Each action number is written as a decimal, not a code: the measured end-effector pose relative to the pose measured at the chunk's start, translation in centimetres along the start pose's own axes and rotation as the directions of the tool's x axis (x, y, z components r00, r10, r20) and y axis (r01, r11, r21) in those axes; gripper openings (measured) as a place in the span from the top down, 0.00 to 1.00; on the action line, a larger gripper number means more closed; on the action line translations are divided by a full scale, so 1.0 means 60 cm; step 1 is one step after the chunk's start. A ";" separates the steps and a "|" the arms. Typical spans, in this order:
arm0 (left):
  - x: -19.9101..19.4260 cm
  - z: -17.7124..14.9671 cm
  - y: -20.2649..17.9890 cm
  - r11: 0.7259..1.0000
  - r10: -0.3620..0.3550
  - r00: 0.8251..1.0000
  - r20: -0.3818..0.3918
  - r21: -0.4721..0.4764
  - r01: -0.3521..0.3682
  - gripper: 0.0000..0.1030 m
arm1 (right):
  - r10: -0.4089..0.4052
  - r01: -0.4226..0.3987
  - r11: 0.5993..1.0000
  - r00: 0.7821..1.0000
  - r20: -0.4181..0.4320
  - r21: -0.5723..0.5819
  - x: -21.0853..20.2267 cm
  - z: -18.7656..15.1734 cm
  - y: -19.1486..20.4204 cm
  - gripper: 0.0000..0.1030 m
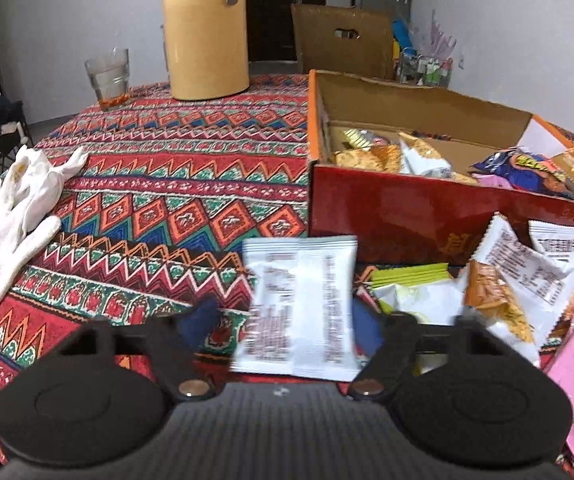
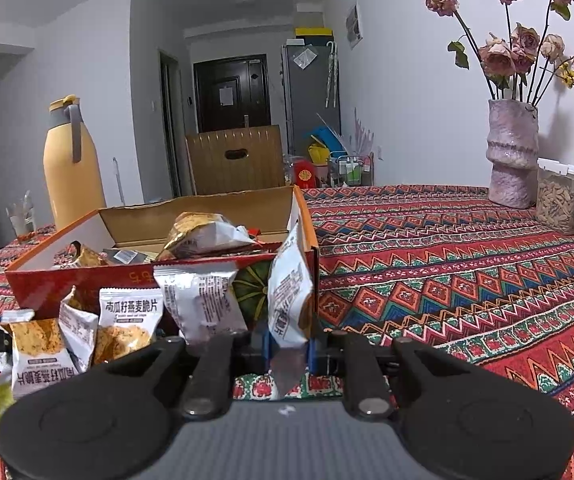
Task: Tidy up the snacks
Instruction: 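Grasp a flat white packet with the left gripper while the right gripper holds its cookie packet, then lower both held packets into the cardboard box and open both grippers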
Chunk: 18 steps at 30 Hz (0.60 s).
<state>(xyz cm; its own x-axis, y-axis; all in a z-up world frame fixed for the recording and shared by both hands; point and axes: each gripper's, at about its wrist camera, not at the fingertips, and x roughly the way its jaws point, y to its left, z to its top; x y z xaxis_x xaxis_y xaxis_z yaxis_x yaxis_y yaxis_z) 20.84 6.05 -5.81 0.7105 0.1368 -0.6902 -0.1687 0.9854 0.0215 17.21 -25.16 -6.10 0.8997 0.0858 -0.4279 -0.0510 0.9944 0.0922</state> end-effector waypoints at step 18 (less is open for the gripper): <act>-0.093 -0.003 -0.013 0.997 -0.069 0.986 0.151 0.038 0.064 0.53 | 0.017 -0.016 1.000 0.999 0.049 -0.023 -0.023 0.012 0.007 0.84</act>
<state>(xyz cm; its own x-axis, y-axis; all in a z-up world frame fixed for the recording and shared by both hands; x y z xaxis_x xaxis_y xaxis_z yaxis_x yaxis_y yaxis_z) 16.90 4.50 -2.09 0.8155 0.0824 -0.5729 -0.0971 0.9953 0.0050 16.24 -24.94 -4.80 0.9188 0.0998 -0.3820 -0.0753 0.9941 0.0786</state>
